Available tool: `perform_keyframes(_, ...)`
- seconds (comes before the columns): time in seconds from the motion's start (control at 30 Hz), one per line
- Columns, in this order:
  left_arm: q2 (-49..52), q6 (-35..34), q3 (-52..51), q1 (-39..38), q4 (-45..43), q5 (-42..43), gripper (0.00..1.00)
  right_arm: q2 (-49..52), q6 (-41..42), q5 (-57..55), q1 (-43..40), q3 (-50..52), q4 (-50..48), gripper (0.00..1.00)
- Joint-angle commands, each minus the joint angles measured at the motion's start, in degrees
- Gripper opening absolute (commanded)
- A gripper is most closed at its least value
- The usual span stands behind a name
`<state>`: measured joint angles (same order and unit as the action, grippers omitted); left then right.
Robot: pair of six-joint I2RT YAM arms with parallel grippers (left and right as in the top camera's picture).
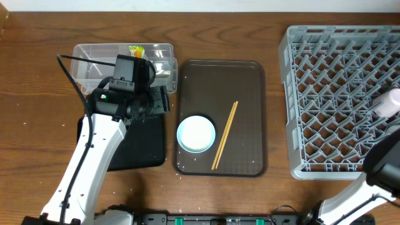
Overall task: Sort waste into correct bins and load items into the dishwasher rack
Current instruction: 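Carry the blue plate right and set it upright in the rack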
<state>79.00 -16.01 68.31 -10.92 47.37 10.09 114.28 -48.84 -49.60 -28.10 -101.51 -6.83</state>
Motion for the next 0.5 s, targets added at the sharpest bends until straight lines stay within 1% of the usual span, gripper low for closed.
perform_keyframes(0.0,0.09,0.7,0.48,0.24,-0.11,-0.7,0.68,2.25,-5.01,-2.49,0.09,-0.46,-2.23,0.01)
perform_keyframes(0.17,0.09,-0.79,0.48,0.24,-0.5,-0.7,0.68,5.25,-3.21,-2.27,1.2,-0.46,-0.68,0.01)
perform_keyframes(0.27,0.09,-0.79,0.48,0.24,-0.5,-0.7,0.68,7.06,-0.2,-2.27,2.1,-0.44,2.21,0.01)
perform_keyframes(0.33,0.09,-0.79,0.48,0.24,-0.5,-0.7,0.68,7.8,3.32,-2.23,2.69,-0.42,4.55,0.01)
perform_keyframes(0.47,0.09,-0.79,0.48,0.24,-0.5,-0.7,0.68,8.02,13.53,-0.2,3.78,-0.42,10.19,0.01)
